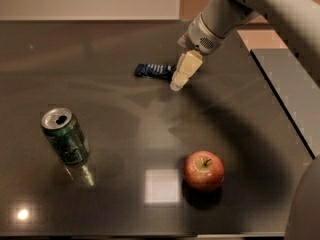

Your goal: Pick rxbar blueberry

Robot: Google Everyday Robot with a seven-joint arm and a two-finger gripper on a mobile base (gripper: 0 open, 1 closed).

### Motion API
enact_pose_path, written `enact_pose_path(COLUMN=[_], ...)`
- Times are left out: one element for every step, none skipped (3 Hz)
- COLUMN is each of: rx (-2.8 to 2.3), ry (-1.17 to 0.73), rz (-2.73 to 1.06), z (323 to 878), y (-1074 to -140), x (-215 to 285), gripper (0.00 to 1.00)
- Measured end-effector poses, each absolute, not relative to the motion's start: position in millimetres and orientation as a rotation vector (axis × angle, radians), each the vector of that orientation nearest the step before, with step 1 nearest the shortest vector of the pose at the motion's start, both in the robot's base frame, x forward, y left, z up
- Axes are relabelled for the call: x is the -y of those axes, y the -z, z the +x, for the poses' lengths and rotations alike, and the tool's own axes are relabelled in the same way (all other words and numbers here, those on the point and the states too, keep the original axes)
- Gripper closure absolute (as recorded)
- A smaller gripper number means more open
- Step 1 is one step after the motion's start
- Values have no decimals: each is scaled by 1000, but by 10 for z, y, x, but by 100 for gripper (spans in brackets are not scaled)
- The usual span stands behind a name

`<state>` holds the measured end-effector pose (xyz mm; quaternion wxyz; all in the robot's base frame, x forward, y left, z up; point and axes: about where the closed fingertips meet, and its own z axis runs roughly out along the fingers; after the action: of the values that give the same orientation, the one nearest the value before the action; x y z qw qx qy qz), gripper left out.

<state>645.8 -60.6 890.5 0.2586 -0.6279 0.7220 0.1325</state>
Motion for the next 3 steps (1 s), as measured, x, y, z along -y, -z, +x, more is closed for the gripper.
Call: enact_pose_path(rx=[-1970,-2000,-2036], ry=[-365,-372,-385], rz=[-1712,-1712,-1705], z=[6568,6676,6809], y=[-8730,-8537,-8382], x=[382,276,232], gripper=[0,0,0])
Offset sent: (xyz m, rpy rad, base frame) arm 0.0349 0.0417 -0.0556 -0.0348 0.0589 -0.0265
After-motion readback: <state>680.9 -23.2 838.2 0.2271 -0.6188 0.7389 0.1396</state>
